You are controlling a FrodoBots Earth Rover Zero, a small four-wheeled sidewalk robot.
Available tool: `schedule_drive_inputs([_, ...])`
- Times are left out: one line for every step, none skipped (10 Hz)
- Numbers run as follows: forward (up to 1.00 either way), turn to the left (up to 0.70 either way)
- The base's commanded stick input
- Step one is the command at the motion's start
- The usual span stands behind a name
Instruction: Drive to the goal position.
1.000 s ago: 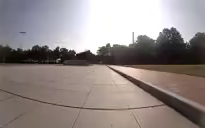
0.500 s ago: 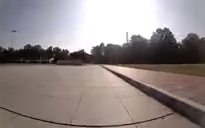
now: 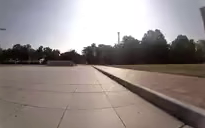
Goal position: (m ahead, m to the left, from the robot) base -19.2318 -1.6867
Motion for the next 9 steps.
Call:
schedule_drive_inputs([0.7,0.01])
schedule_drive_inputs([0.7,0.01])
schedule_drive_inputs([0.7,0.01])
schedule_drive_inputs([0.7,0.01])
schedule_drive_inputs([0.7,0.01])
schedule_drive_inputs([0.7,0.01])
schedule_drive_inputs([0.7,0.01])
schedule_drive_inputs([0.7,0.01])
schedule_drive_inputs([0.7,0.01])
